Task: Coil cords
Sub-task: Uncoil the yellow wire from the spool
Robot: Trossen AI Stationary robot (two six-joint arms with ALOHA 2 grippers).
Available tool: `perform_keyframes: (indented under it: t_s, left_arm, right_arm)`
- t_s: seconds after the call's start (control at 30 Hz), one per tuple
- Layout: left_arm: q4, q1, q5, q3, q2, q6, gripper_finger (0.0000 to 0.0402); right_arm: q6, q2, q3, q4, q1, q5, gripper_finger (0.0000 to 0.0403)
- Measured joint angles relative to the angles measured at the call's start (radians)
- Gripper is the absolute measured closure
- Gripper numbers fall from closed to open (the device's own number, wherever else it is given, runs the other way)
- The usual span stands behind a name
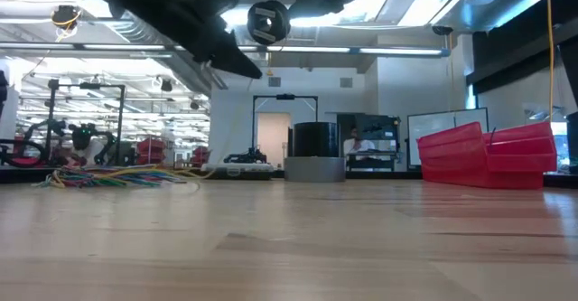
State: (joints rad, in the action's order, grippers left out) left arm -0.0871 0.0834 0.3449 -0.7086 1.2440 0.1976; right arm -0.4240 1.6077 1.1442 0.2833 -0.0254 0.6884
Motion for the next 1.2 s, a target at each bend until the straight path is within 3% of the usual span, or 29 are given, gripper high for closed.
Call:
perform_keyframes:
  t_s: [0.3,0.53,0.87,1.0,1.2]
  left_arm:
    - [0.019,-0.011,0.054,-0.031,-0.055,-0.134,0.0231]
    - [0.065,-0.013,0.156,-0.03,-0.091,-0.115,0.0231]
    - [0.012,0.05,0.105,0.0,-0.015,-0.129,0.0235]
    - [0.008,0.05,0.105,0.0,-0.017,-0.113,0.0278]
    - [0.025,0.048,0.103,0.0,-0.017,-0.091,0.039]
  right_arm:
    - [0.0,0.0,0.0,-0.013,0.0,0.0,0.0398]
    - [0.0,0.0,0.0,-0.016,0.0,0.0,0.0398]
    - [-0.001,0.0,0.0,-0.004,0.0,0.0,0.0398]
    - [-0.003,0.0,0.0,-0.008,0.0,0.0,0.0398]
    - [-0.003,0.0,0.0,-0.013,0.0,0.0,0.0398]
